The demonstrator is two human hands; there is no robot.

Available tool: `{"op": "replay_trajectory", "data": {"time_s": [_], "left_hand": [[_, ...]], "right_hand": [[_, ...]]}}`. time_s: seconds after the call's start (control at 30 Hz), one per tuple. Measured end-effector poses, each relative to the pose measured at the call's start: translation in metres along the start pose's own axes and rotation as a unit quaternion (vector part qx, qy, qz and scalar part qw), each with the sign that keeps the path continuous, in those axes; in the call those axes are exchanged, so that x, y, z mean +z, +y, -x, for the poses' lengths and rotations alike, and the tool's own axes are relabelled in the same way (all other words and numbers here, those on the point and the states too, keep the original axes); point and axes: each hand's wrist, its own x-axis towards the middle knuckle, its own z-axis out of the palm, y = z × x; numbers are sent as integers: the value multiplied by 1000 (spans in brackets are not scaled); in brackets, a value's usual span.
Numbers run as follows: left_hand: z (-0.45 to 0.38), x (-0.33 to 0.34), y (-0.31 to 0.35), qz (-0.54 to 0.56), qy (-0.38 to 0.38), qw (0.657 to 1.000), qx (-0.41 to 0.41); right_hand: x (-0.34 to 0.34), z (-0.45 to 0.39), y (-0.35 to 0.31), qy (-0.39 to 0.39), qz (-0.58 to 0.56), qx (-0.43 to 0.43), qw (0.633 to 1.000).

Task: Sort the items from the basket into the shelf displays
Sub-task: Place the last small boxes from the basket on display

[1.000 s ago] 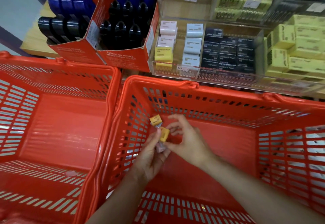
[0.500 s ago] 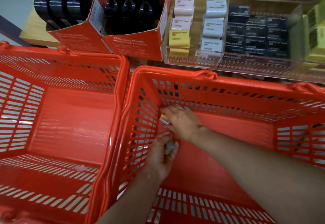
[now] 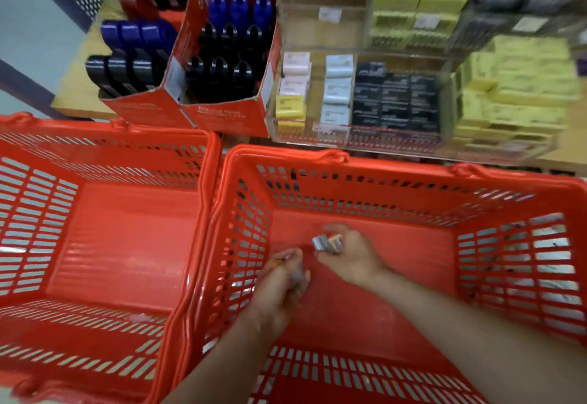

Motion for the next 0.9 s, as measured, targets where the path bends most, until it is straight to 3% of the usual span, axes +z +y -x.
{"op": "replay_trajectory", "data": {"time_s": [0.07, 0.2, 0.5, 0.6, 0.77, 0.9], "left_hand": [[26, 13, 9, -16, -25, 1000, 11], [104, 43, 46, -80, -97, 991, 56], [301, 83, 127, -256, -263, 914, 175], [315, 84, 124, -252, -274, 907, 198], [307, 85, 129, -310, -292, 893, 143], [296, 90, 145, -309, -293, 891, 155]], "right_hand": [[-24, 30, -4, 36, -73, 21, 996], [-79, 101, -50, 36, -117, -50, 991], [-176, 228, -181, 128, -57, -252, 958], [-174, 242, -188, 157, -70, -269, 948], [-176, 239, -189, 160, -120, -269, 942], [-187, 232, -190, 111, -184, -245, 945]]}}
